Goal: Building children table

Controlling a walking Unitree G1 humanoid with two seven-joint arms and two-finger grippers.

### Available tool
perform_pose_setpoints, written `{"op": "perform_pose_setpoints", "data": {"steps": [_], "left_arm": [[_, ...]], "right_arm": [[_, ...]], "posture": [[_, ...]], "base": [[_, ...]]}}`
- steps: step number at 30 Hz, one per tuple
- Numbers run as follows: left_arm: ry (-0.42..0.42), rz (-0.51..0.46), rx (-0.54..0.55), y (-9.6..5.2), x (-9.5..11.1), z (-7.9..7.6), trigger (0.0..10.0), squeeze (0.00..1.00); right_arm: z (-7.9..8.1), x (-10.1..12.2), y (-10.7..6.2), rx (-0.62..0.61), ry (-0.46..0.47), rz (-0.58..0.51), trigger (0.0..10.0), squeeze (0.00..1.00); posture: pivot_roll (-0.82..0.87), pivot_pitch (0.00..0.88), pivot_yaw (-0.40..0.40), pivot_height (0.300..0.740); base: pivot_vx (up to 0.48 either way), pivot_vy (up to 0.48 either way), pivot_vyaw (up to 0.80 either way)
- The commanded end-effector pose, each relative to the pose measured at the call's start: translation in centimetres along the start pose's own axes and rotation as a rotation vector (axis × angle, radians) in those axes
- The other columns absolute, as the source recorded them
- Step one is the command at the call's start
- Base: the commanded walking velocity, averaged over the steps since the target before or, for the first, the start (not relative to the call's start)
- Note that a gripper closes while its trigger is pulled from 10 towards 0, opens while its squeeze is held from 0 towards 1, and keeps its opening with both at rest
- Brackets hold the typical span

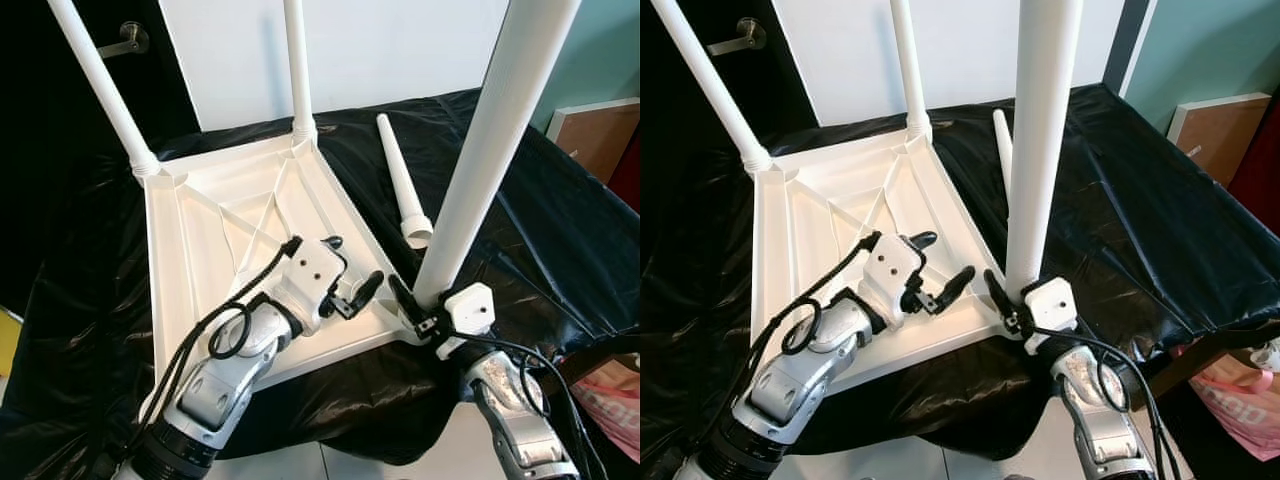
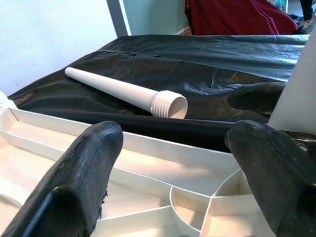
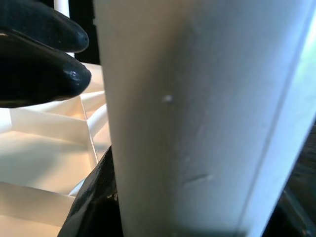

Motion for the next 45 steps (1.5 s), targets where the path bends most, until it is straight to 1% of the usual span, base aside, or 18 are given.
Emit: {"op": "perform_pose_setpoints", "data": {"steps": [1, 4, 7, 9, 13, 19, 21, 23, 24, 25, 28, 39, 41, 42, 44, 45], "left_arm": [[0.017, 0.000, -0.098, -0.1, 0.3, -0.7, 10.0, 0.00], [0.019, 0.000, -0.100, 0.0, 0.3, -0.7, 10.0, 0.00], [0.019, 0.000, -0.101, 0.0, 0.3, -0.7, 10.0, 0.00], [0.020, 0.000, -0.105, 0.0, 0.3, -0.8, 10.0, 0.00], [0.020, -0.001, -0.109, 0.1, 0.3, -0.8, 10.0, 0.00], [0.017, -0.001, -0.109, 0.1, 0.4, -0.9, 10.0, 0.00], [0.016, -0.001, -0.106, 0.1, 0.4, -0.8, 10.0, 0.00], [0.016, -0.001, -0.103, 0.0, 0.4, -0.8, 10.0, 0.00], [0.016, -0.001, -0.103, 0.0, 0.4, -0.8, 10.0, 0.00], [0.016, -0.001, -0.102, 0.0, 0.4, -0.8, 10.0, 0.00], [0.015, -0.001, -0.098, 0.0, 0.4, -0.7, 10.0, 0.00], [0.014, -0.001, -0.091, 0.0, 0.4, -0.7, 10.0, 0.00], [0.014, -0.002, -0.090, 0.0, 0.4, -0.6, 10.0, 0.00], [0.014, -0.002, -0.089, -0.1, 0.4, -0.6, 10.0, 0.00], [0.014, -0.002, -0.089, -0.1, 0.4, -0.6, 10.0, 0.00], [0.014, -0.002, -0.089, -0.1, 0.4, -0.6, 10.0, 0.00]], "right_arm": [[1.4, -2.8, -1.3, 0.039, 0.063, 0.123, 10.0, 0.00], [0.8, -3.6, -1.8, -0.023, 0.147, 0.141, 10.0, 0.00], [0.5, -3.8, -1.9, -0.045, 0.171, 0.150, 10.0, 0.00], [0.0, -4.4, -1.9, -0.084, 0.222, 0.183, 10.0, 0.00], [0.1, -4.7, -1.6, -0.088, 0.257, 0.214, 10.0, 0.00], [0.3, -5.2, -1.3, -0.070, 0.227, 0.260, 10.0, 0.00], [0.4, -5.7, -1.2, -0.053, 0.210, 0.318, 10.0, 0.00], [0.6, -5.9, -1.0, -0.015, 0.170, 0.353, 10.0, 0.00], [0.6, -5.9, -1.0, -0.015, 0.170, 0.353, 10.0, 0.00], [0.7, -5.9, -0.9, 0.009, 0.144, 0.362, 10.0, 0.00], [0.8, -5.9, -0.8, 0.045, 0.122, 0.379, 10.0, 0.00], [0.7, -6.1, -0.8, 0.070, 0.143, 0.417, 10.0, 0.00], [0.6, -6.2, -0.9, 0.059, 0.160, 0.425, 10.0, 0.00], [0.5, -6.4, -1.0, 0.040, 0.200, 0.434, 10.0, 0.00], [0.5, -6.4, -1.0, 0.040, 0.200, 0.434, 10.0, 0.00], [0.2, -6.5, -1.1, 0.011, 0.250, 0.436, 10.0, 0.00]], "posture": [[-0.16, 0.054, 0.046, 0.740], [-0.16, 0.051, 0.049, 0.740], [-0.16, 0.051, 0.049, 0.740], [-0.16, 0.051, 0.053, 0.740], [-0.16, 0.055, 0.052, 0.740], [-0.16, 0.058, 0.050, 0.740], [-0.16, 0.060, 0.047, 0.740], [-0.16, 0.062, 0.045, 0.740], [-0.16, 0.062, 0.045, 0.740], [-0.16, 0.062, 0.044, 0.740], [-0.16, 0.064, 0.041, 0.740], [-0.16, 0.067, 0.039, 0.740], [-0.16, 0.068, 0.039, 0.740], [-0.16, 0.067, 0.040, 0.740], [-0.16, 0.067, 0.040, 0.740], [-0.16, 0.067, 0.040, 0.740]], "base": [[0.000, 0.000, 0.00], [0.000, 0.000, 0.00], [0.000, 0.000, 0.00], [0.000, 0.000, 0.00], [0.000, 0.000, 0.00], [0.000, 0.000, 0.00], [0.000, 0.000, 0.00], [0.000, 0.000, 0.00], [0.000, 0.000, 0.00], [0.000, 0.000, 0.00], [0.000, 0.000, 0.00], [0.000, 0.000, 0.00], [0.000, 0.000, 0.00], [0.000, 0.000, 0.00], [0.000, 0.000, 0.00], [0.000, 0.000, 0.00]]}}
Point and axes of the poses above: a point about 5 cm out from each wrist's last joint towards the gripper, its own y axis pointing out of the wrist towards the gripper, its own x axis along the axis of the wrist's last joint, z = x × y, the point moved 4 cm from there along y, pointing out of the wrist towards the gripper, and after that the axes turned 3 degrees about -y, right-handed, at the moved point
